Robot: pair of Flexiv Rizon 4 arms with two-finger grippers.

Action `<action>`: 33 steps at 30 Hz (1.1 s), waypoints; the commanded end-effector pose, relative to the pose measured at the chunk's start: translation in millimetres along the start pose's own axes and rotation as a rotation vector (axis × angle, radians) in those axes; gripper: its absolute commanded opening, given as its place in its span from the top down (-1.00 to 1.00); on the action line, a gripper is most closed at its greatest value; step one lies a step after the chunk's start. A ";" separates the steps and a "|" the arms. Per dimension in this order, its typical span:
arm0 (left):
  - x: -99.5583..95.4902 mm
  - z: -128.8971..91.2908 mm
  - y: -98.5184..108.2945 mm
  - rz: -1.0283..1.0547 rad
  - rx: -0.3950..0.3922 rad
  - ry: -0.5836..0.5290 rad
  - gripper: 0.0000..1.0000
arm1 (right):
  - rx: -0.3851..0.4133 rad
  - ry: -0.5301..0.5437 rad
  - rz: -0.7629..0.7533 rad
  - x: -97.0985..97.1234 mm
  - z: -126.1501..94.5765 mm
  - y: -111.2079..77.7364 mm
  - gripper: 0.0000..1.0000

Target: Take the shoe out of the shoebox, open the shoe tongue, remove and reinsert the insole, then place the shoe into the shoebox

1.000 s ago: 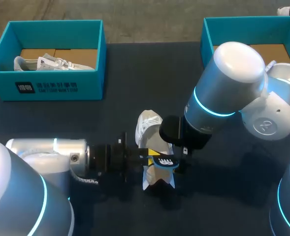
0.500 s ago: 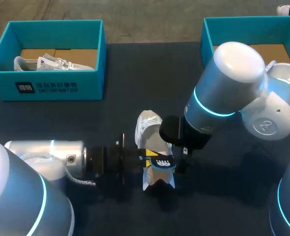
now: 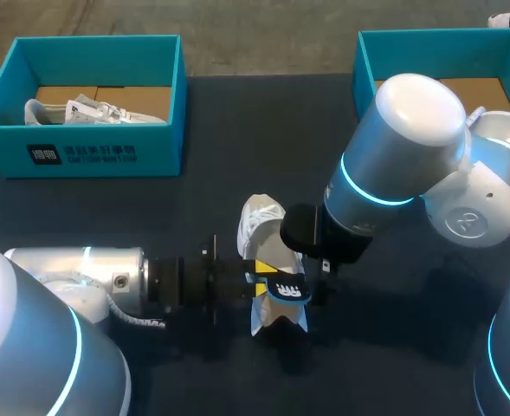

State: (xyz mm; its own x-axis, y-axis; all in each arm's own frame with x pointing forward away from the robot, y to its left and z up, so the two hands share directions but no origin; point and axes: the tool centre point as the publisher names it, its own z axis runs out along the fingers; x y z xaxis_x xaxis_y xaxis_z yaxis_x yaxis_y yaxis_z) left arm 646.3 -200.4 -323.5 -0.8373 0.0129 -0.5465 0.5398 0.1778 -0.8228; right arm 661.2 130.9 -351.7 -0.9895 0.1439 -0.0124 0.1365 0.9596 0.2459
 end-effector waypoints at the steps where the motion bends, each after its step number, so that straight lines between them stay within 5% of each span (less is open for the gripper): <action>1: -1.8 0.3 -9.0 0.005 -0.018 0.016 0.63 | 0.001 -0.003 0.002 1.0 1.7 0.8 -1.00; 19: -2.1 14.2 -22.8 0.022 -0.050 0.076 0.53 | 0.001 -0.003 0.002 1.0 1.7 0.8 -1.00; 24: -0.2 16.0 -19.3 0.022 -0.062 0.080 0.69 | 0.001 -0.003 0.002 1.0 1.7 0.8 -1.00; 27: -0.5 16.4 -19.0 0.024 -0.065 0.082 1.00 | 0.001 -0.003 0.002 1.0 1.7 0.8 -1.00; 33: -0.4 12.8 -16.9 0.031 -0.051 0.079 1.00 | 0.001 -0.003 0.002 1.0 1.7 0.8 -1.00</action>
State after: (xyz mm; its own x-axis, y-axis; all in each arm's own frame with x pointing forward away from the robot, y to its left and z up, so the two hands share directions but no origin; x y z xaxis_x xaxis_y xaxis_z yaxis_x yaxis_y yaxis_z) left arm 638.0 -218.0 -310.1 -0.8265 0.0982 -0.5543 0.5606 0.2341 -0.7943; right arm 661.2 130.9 -351.7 -0.9895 0.1439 -0.0124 0.1364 0.9596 0.2459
